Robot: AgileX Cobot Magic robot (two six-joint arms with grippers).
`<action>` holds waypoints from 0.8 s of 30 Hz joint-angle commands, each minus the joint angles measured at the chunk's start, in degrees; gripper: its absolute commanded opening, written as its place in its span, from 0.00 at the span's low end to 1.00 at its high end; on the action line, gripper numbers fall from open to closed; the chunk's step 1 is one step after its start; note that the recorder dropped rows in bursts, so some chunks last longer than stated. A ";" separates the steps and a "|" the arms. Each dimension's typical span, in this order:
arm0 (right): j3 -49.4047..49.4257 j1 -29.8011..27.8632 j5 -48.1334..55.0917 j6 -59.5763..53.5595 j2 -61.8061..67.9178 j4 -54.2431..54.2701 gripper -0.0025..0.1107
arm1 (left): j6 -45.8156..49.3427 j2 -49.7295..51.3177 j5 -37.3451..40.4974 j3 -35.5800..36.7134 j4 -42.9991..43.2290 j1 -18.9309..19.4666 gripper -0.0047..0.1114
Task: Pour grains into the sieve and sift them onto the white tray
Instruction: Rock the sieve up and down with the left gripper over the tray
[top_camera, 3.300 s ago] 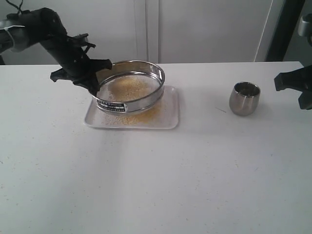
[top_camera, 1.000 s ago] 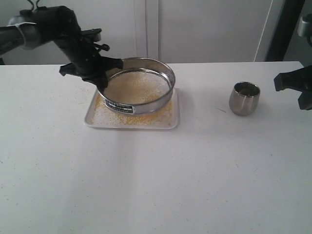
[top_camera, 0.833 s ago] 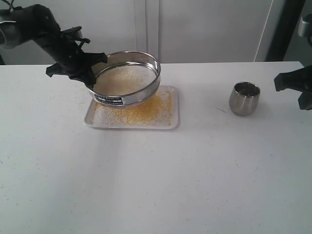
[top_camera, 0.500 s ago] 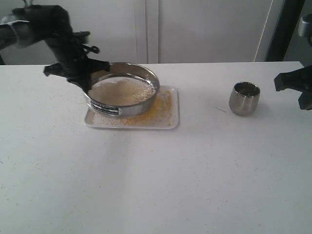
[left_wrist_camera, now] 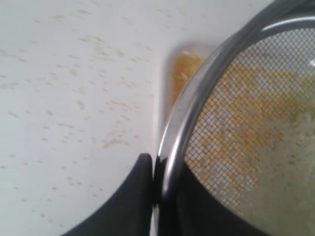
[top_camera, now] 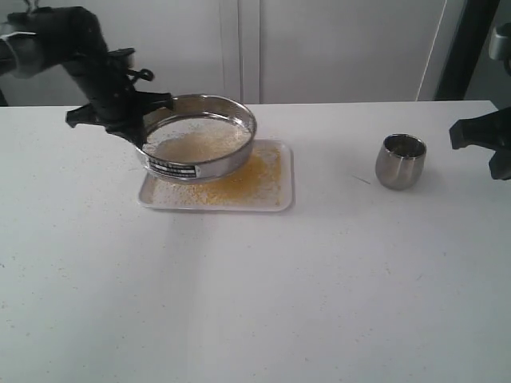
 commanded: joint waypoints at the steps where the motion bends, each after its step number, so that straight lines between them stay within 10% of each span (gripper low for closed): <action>1: 0.22 -0.07 -0.14 0.09 -0.47 -0.34 0.02 | 6.81 1.04 -5.98 -0.19 -15.61 -2.73 0.04; 10: 0.22 -0.07 -0.03 2.87 -0.47 0.00 0.02 | 6.06 -1.29 -1.66 -0.19 -10.64 1.37 0.04; 18: 0.22 -0.07 -0.24 2.85 -0.47 0.00 0.02 | 7.12 -0.32 -3.49 -0.19 0.70 -6.41 0.04; 24: 0.22 -0.07 -0.24 2.85 -0.47 0.00 0.02 | -1.64 -2.79 -1.50 -0.19 -0.65 -0.98 0.04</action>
